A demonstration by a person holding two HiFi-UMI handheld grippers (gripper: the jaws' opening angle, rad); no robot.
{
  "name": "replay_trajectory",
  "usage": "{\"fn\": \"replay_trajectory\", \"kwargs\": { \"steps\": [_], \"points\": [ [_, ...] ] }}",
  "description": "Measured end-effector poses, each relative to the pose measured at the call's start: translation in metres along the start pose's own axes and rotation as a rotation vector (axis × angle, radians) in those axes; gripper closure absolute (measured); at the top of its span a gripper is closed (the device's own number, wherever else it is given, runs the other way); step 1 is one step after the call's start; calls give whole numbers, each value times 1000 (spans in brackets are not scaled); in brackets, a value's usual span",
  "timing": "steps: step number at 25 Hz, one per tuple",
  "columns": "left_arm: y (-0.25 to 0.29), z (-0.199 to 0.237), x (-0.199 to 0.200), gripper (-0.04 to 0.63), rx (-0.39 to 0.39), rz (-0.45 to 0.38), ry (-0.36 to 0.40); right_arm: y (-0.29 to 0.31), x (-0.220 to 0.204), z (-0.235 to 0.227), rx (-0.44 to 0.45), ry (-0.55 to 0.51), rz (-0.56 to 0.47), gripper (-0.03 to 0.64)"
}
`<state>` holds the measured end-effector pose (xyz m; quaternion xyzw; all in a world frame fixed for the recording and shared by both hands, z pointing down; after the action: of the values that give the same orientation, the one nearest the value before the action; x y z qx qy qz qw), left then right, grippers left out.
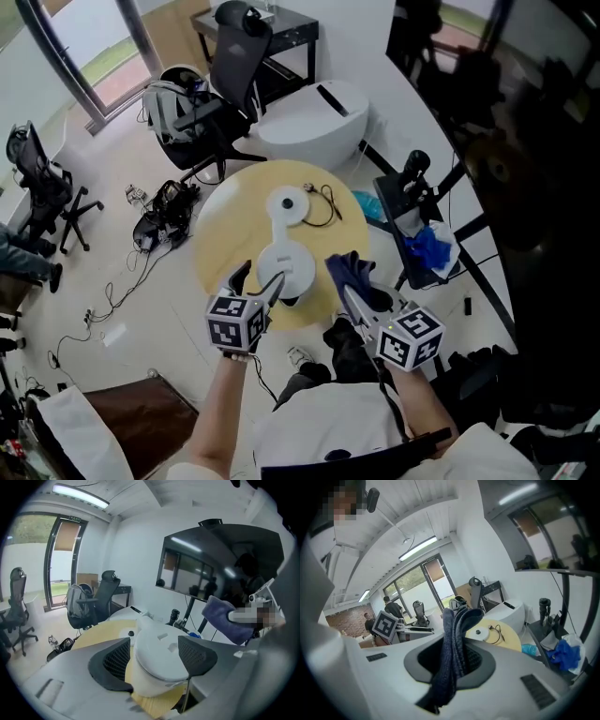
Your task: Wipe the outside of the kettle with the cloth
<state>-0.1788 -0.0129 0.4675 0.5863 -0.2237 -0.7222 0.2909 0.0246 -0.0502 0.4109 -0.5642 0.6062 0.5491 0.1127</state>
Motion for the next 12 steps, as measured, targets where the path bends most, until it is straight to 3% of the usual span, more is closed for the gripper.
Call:
{"fn": "replay_trajectory", "kwargs": {
  "steps": [12],
  "points": [
    [18, -1, 0, 267, -20, 145, 26, 61, 39, -47, 128, 8, 60, 554]
  ]
}}
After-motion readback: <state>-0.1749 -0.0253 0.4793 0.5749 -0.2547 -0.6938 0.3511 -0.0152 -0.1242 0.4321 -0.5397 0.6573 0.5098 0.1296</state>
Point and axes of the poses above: the fingertips, and each gripper's own axes: y forward along the fingers, z to its left, x out of its top, the point moved 3 cm from there along -y, backward along the fingers, and after that the axes turned 10 degrees about z, right-handed, at the moved point
